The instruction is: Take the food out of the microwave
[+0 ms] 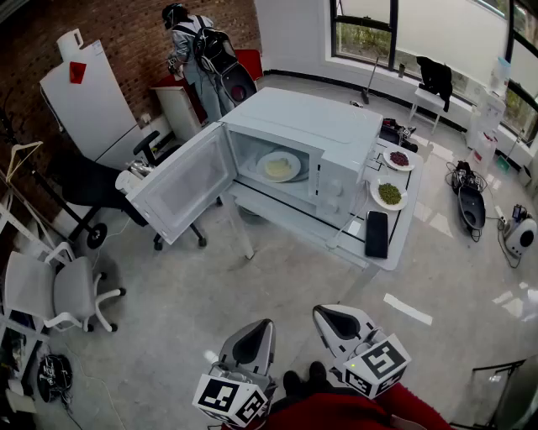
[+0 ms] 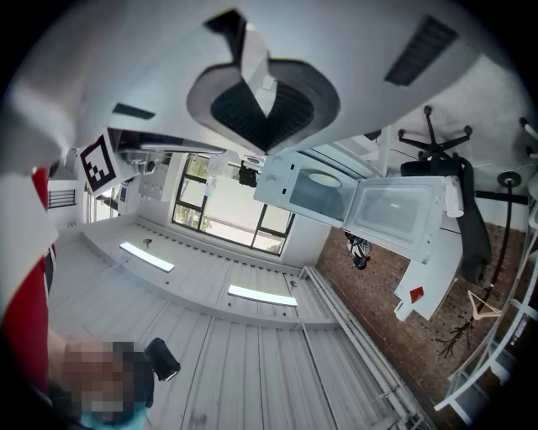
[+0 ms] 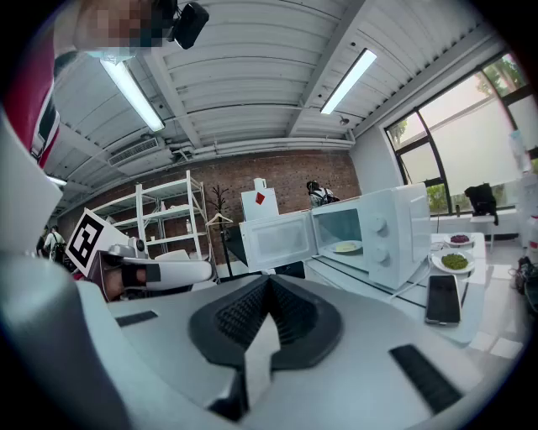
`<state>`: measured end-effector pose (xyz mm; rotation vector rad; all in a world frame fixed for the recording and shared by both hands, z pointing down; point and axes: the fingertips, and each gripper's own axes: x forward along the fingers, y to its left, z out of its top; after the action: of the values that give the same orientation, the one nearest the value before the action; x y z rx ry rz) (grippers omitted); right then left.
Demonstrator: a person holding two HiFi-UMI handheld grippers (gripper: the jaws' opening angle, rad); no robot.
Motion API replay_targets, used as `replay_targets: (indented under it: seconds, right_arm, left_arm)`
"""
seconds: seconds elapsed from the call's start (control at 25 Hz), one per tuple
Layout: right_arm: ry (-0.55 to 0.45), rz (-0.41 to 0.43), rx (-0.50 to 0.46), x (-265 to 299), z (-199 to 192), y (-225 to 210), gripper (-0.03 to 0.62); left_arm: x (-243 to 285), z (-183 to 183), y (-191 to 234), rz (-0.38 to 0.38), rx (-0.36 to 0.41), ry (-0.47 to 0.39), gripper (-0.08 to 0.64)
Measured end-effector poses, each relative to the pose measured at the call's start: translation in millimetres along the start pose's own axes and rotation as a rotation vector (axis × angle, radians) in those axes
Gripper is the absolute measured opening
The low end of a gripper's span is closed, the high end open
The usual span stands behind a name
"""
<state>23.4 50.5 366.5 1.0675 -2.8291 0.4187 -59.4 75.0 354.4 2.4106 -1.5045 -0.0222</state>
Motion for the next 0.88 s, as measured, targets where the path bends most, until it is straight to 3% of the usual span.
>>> replay_targets:
  seconds: [0.68, 0.88]
  right_arm:
    - [0.012, 0.021, 0.013, -6.0, 2.4, -21.8, 0.011]
    - [0.007, 0.029, 0.005, -11.9, 7.5, -34.0, 0.011]
  left_arm:
    - [19.8, -3.1, -4.2, 0.037, -0.034, 0.002, 0.008]
    - [31.9, 7.6, -6.7, 0.055, 0.006, -0.016, 0.008]
